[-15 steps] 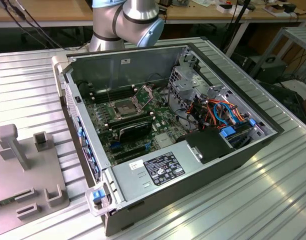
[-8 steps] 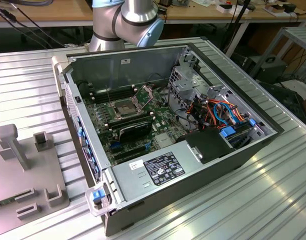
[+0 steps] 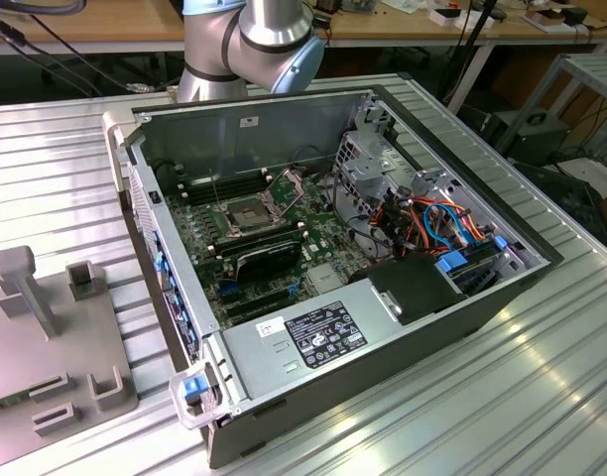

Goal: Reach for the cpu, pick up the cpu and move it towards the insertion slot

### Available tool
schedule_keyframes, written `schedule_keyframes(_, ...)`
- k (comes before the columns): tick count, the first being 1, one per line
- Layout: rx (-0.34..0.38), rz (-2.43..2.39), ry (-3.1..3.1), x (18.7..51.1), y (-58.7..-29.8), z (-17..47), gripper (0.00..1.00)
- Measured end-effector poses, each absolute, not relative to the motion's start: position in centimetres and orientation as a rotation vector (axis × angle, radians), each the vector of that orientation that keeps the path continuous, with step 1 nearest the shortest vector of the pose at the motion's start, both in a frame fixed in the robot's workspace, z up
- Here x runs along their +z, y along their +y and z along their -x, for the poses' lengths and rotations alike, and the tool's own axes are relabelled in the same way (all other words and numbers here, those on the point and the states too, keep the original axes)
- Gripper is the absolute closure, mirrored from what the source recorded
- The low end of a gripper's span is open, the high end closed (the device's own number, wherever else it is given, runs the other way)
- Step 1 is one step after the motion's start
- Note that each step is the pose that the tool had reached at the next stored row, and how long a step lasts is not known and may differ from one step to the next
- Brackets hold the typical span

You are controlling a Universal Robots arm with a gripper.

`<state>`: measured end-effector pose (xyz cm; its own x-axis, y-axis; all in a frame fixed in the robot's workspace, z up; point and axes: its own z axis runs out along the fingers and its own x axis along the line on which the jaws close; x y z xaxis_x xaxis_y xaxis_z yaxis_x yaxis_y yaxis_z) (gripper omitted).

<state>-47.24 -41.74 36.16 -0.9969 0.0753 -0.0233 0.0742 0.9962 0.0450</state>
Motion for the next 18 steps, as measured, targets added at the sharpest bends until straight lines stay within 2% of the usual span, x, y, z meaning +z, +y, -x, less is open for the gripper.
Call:
schedule_keyframes(8,0.069,-0.117,3.114,36.16,-41.74,47.27,0.89)
schedule_keyframes(10,0.069,-0.117,3.114,36.16,-41.74,47.28,0.76)
schedule_keyframes(11,0.069,-0.117,3.114,36.16,-41.74,47.28,0.64)
schedule_keyframes(12,0.069,-0.117,3.114,36.16,-41.74,47.29,0.58)
schedule_keyframes(13,0.069,-0.117,3.114,36.16,-41.74,47.29,0.58)
schedule_keyframes(15,0.069,-0.117,3.114,36.16,-41.74,47.29,0.46)
schedule_keyframes(16,0.069,-0.117,3.114,36.16,-41.74,47.29,0.46)
schedule_keyframes(18,0.069,-0.117,3.114,36.16,-41.73,47.3,0.35)
